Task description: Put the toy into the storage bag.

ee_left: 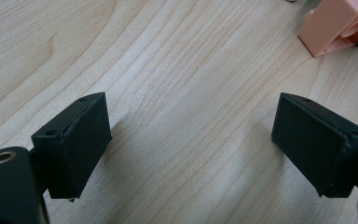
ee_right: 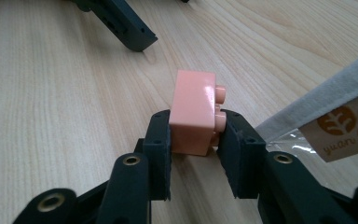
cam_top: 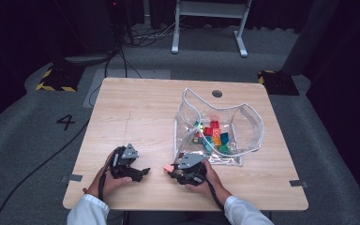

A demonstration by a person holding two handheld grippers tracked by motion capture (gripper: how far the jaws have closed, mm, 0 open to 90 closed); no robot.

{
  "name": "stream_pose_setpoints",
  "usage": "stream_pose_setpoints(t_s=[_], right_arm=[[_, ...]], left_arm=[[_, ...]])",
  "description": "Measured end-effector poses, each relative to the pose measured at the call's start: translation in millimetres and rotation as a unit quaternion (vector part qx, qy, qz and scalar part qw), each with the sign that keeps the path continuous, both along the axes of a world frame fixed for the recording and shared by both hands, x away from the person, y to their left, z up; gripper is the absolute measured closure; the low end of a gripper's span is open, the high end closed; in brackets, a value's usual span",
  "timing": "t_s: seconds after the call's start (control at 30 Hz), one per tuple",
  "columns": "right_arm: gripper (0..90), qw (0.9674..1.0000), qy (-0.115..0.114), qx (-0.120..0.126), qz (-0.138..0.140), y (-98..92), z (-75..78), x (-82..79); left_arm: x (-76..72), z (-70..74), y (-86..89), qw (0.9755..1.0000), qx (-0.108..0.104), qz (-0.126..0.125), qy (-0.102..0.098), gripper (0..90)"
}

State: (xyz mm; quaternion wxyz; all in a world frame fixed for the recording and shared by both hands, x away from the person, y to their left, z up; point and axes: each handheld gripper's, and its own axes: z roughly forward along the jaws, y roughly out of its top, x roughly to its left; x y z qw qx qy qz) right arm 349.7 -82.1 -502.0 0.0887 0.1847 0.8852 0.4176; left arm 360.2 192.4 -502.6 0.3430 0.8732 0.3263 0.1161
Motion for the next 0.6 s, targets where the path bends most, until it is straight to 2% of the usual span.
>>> stream_pose_setpoints(t_s=[0.17,0.23,0.37,0.4,0.6], right_arm=[[66.6,0.9999,0.006,0.012,0.003,-10.4,0.5,0.3],[66.7,0.9997,-0.003,0.019,0.012,-13.8,0.1,1.7],[66.7,0.9998,-0.004,0.013,0.017,-16.5,0.0,-2.0],[66.8,0.9998,0.01,0.009,0.012,-18.0,0.8,-4.7],[66.8,0.9996,-0.005,0.007,0.028,-24.5,6.6,-8.4]], left_arm=[[0.1,0.0,0.0,1.0,0.0,0.0,0.0,11.8],[0.0,0.0,0.0,1.0,0.0,0.0,0.0,11.8],[0.0,0.0,0.0,1.0,0.0,0.0,0.0,11.8],[0.0,0.0,0.0,1.0,0.0,0.0,0.0,11.8],[-0.3,0.1,0.0,1.0,0.0,0.0,0.001,12.1]])
